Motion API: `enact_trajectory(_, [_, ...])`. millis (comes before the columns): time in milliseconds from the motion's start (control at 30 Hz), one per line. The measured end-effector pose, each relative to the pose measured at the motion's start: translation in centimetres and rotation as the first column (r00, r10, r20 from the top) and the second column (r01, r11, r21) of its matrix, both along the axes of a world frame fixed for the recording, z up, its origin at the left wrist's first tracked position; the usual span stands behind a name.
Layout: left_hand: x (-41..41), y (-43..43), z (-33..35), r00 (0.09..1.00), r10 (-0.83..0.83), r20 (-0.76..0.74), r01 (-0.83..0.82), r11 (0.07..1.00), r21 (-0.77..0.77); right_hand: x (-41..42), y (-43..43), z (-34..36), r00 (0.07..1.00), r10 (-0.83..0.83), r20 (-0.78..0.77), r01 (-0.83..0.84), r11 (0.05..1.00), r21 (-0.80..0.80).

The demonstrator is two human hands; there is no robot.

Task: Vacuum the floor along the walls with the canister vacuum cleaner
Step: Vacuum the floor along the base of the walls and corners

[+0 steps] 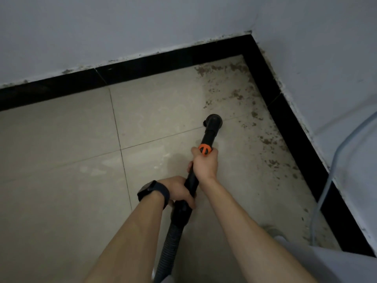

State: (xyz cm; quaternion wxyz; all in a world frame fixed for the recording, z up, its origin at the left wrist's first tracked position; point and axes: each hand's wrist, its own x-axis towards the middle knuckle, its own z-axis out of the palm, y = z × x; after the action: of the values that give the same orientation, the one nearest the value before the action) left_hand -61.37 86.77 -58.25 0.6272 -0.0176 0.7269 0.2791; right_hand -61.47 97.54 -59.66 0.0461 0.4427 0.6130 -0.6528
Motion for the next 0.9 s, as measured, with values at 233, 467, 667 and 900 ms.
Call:
enact_trajectory(233, [-0.7,-4.2,0.4,0.997,0.068,-0.039,-0.07,0.996,-0.052,-1.1,-3.1,0.8,0.998,0.068,0.0,-0.067,0.989,-0.135])
enact_trajectory(467, [0.4,-11.5,-0.3,0.993,0.12,0.022,-0.114,0.977,-0.18,0.4,-9.8,0.2,0.987,0.163,-0.011,-0.159,0.946,-0.281])
enact_trajectory(667, [1.6,-13.1,-0.9,0.984,0.174,0.033,-0.166,0.971,-0.172,0.7,-11.2,-0.4,0.966,0.259,0.003,-0.251,0.938,-0.239])
enact_trajectory(900, [-0.9,-7.7,0.0,0.986,0.163,-0.041,-0.165,0.986,-0.037,-3.0,-6.5,-0.3,0.977,0.211,0.028,-0.207,0.971,-0.117])
